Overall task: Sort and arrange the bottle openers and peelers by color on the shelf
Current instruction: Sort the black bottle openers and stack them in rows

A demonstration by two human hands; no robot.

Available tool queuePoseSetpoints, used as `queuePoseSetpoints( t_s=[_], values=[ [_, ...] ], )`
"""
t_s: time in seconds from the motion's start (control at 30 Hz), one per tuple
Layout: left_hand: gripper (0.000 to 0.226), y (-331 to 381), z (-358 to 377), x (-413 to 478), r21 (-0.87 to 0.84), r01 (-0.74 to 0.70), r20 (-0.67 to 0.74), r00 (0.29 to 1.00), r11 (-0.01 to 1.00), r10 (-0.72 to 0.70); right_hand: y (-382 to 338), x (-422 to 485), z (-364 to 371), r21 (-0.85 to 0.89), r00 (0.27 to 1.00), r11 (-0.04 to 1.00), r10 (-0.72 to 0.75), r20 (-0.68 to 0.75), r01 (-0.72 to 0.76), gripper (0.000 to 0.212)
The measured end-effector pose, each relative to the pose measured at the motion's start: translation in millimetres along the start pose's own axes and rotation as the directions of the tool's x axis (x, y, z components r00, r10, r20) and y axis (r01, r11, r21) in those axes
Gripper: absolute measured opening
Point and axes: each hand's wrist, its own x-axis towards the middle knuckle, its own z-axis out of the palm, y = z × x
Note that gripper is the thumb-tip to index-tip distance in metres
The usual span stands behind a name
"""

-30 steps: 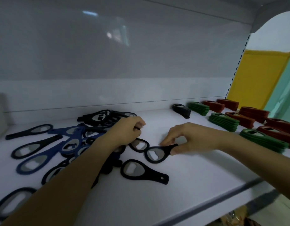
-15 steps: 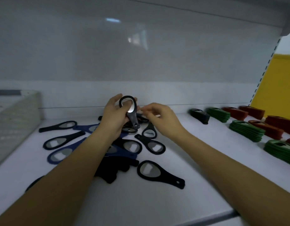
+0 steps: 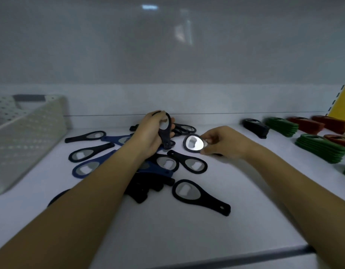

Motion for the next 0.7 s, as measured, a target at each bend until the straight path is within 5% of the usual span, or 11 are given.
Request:
queuePoseSetpoints(
  t_s=[0.07,0.2,0.43,0.5,0.57,0.63,0.7],
  values=[
    [0.017,-0.2,1.8,-0.1,-0.009,-0.01,-0.011,1.0,1.0,0.01,-1.3,-0.7,5.3,0.161,0.987,0.986,0.058,-0.148,-0.034,0.025],
    [0.021,-1.9,3.0,1.9,-0.032,0.002,0.039,0.999,0.999,0.0,-18.8,-5.1,19.0,0.651,0.973,0.758,0.111,-0.2,0.047,0.01],
    [0.029,-9.4,12.0,-10.4,0.104,-0.083,0.121,0.99,0.991,0.07,-32.8,-7.0,29.2,0.773,0.969,0.626,0.11,-0.222,0.107,0.018],
    [0.019,-6.2,9.3,-10.1,0.049,-0.082,0.087,0.993,0.995,0.078,-32.6,-10.5,25.9,0.621,0.966,0.776,0.063,-0.252,0.112,0.021],
    [0.016,-3.1,4.6,-9.6,-0.023,-0.08,0.051,0.995,0.997,0.081,-28.2,-14.6,18.3,0.161,0.992,0.986,-0.012,-0.127,0.033,0.038],
    [0.018,-0.5,0.2,-9.6,-0.013,-0.106,0.01,0.994,0.994,0.106,-24.5,-19.7,12.0,-0.158,0.995,0.987,0.046,0.093,-0.031,0.045],
    [0.02,2.7,-3.0,-8.6,-0.006,-0.123,-0.02,0.992,0.992,0.123,-24.7,-21.8,8.5,-0.132,0.986,0.989,0.089,0.144,-0.07,0.035]
  ],
)
